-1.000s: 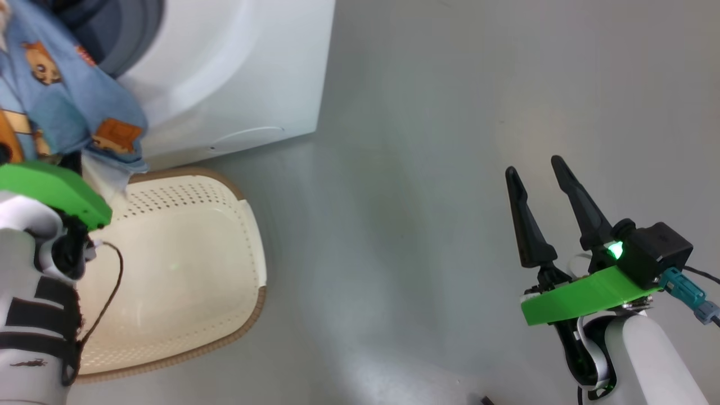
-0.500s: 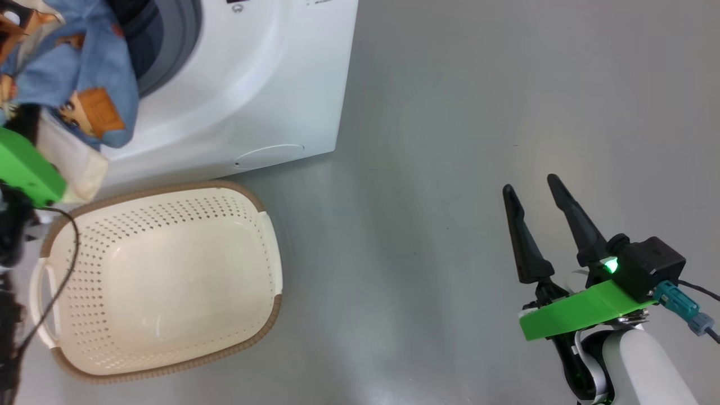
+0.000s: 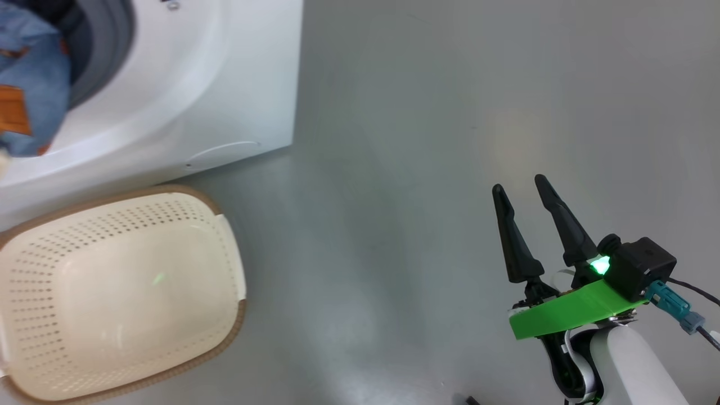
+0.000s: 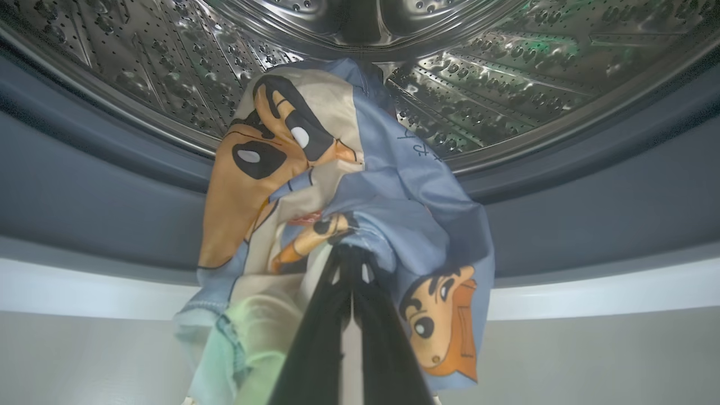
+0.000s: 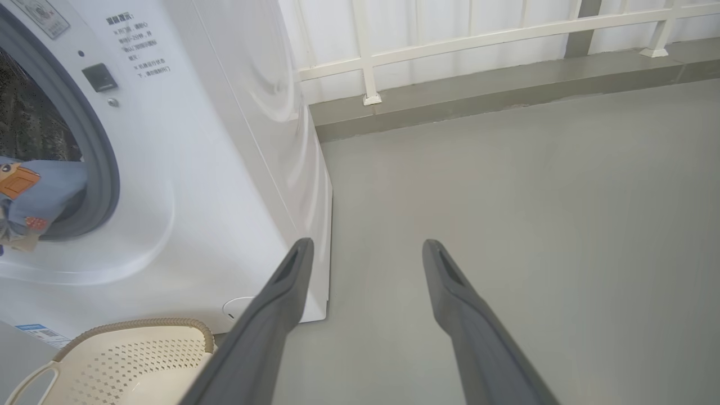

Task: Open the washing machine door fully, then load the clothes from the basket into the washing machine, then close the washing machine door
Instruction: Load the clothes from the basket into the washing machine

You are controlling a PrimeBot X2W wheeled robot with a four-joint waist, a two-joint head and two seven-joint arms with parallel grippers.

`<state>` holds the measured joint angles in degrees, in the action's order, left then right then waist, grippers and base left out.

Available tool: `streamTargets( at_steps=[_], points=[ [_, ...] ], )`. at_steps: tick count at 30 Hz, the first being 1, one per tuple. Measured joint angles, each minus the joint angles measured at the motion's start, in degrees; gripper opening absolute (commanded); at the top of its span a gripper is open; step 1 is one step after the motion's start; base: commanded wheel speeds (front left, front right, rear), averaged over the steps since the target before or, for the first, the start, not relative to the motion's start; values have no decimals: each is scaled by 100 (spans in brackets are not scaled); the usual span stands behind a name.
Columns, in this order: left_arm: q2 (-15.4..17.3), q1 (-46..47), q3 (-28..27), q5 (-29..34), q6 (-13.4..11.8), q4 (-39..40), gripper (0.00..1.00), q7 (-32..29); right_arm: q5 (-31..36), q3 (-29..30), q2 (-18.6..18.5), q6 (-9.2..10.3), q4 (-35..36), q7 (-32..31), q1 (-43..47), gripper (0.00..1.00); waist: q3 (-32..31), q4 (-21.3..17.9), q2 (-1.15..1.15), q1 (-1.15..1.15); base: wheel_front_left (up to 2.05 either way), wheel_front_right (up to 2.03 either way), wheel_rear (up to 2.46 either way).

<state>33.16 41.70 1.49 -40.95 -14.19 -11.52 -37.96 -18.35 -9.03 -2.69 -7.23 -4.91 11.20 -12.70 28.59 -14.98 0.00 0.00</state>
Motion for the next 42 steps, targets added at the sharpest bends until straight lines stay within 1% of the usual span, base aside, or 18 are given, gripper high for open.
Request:
streamTargets(
  at_steps=[5, 10, 15, 17, 18, 20, 21, 22, 23, 29, 32, 35, 38, 39, 40, 42],
  points=[
    [157, 308, -114, 11, -7, -331, 0, 30, -240, -38, 7, 0, -115, 108, -13, 100, 174, -227, 0, 0, 0, 0, 0],
    [247, 584, -166, 30, 13, -649, 0, 204, -297, -111, 12, 0, -187, 191, -151, 100, 354, -382, 0, 0, 0, 0, 0],
    [353, 1073, -207, 99, 178, -954, 0, 602, -354, -199, 16, 0, -242, 257, -275, 100, 602, -552, 0, 0, 0, 0, 0],
    [413, 1299, -218, 164, 291, -1079, 0, 788, -405, -237, 18, 0, -258, 278, -339, 100, 710, -610, 0, 0, 0, 0, 0],
    [433, 1425, -247, 174, 322, -1143, 0, 939, -458, -259, 18, 0, -257, 286, -378, 100, 768, -640, 0, 0, 0, 0, 0],
    [555, 1667, -227, 291, 471, -1281, 0, 1215, -546, -309, 20, 0, -257, 302, -457, 100, 882, -699, 0, 0, 0, 0, 0],
    [610, 1796, -241, 371, 537, -1341, 0, 1426, -548, -326, 19, 0, -256, 302, -488, 100, 941, -729, 0, 0, 0, 0, 0],
    [705, 2072, -264, 456, 662, -1493, 0, 1801, -583, -364, 23, 0, -253, 303, -547, 100, 1054, -790, 0, 0, 0, 0, 0],
    [751, 2204, -260, 520, 732, -1568, 0, 1990, -588, -367, 23, 0, -243, 303, -575, 100, 1110, -822, 0, 1, 0, 0, 0],
    [804, 2860, -205, 779, 1087, -2056, 0, 3036, -588, -365, 26, 0, -172, 310, -614, 100, 1398, -975, 0, 1, 0, 0, 0],
    [925, 3138, -71, 1023, 1244, -2217, 0, 3595, -588, -372, 29, 0, -148, 310, -650, 100, 1510, -1031, 0, 1, 0, 0, 0],
    [1072, 3413, 127, 1402, 1324, -2371, 0, 4165, -588, -392, 31, 0, -100, 310, -709, 100, 1601, -1082, 0, 1, 0, 0, 0],
    [1071, 3577, 237, 1530, 1326, -2796, 0, 4232, -588, -397, 33, 0, -104, 310, -710, 100, 1661, -1112, 0, 1, 0, 0, 0],
    [1048, 3604, 249, 1532, 1274, -2975, 28, 4161, -588, -397, 33, 0, -110, 310, -710, 100, 1671, -1111, 0, 1, 0, 0, 0],
    [1025, 3605, 280, 1533, 1256, -3106, 100, 4145, -588, -396, 33, 0, -114, 310, -710, 100, 1674, -1105, 0, 1, 0, 0, 0],
    [988, 3656, 344, 1534, 1228, -3317, 100, 4098, -588, -391, 34, 0, -122, 310, -710, 100, 1672, -1084, 0, 1, 0, 0, 0]
  ],
)
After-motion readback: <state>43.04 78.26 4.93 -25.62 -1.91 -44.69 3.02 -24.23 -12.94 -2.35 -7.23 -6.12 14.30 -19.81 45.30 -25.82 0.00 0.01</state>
